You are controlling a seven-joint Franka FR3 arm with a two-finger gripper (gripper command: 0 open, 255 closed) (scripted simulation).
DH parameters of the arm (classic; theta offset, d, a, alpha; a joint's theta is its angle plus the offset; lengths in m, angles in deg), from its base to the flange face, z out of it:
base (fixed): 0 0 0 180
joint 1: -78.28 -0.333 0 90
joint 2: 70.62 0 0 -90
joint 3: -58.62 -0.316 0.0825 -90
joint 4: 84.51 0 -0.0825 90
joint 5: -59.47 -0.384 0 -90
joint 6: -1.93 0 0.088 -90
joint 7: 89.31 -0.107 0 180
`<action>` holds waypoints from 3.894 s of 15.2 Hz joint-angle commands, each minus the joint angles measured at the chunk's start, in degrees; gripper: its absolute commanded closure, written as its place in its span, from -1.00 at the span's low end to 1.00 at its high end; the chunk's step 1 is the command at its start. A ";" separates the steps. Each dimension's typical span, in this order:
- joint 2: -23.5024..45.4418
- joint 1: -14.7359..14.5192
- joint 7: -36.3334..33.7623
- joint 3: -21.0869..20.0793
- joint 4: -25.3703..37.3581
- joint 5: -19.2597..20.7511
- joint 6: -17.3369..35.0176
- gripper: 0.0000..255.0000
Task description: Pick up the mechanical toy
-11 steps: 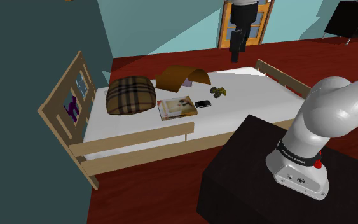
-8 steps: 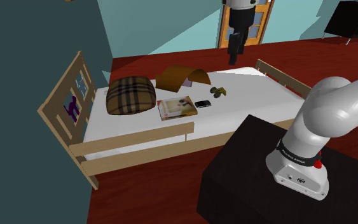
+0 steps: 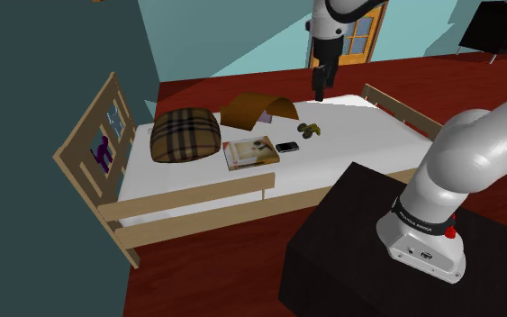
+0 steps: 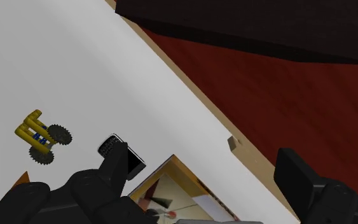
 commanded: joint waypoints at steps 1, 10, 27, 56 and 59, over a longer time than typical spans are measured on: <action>3.05 0.85 0.90 1.25 -0.46 1.09 3.64 -1.00; 19.61 4.26 4.83 6.47 2.98 4.31 17.20 -1.00; 55.39 11.40 14.17 11.27 25.11 0.76 31.78 -1.00; 80.79 17.91 17.93 10.17 48.39 -2.79 34.26 1.00; 78.95 17.76 18.13 10.32 47.75 -2.68 33.09 1.00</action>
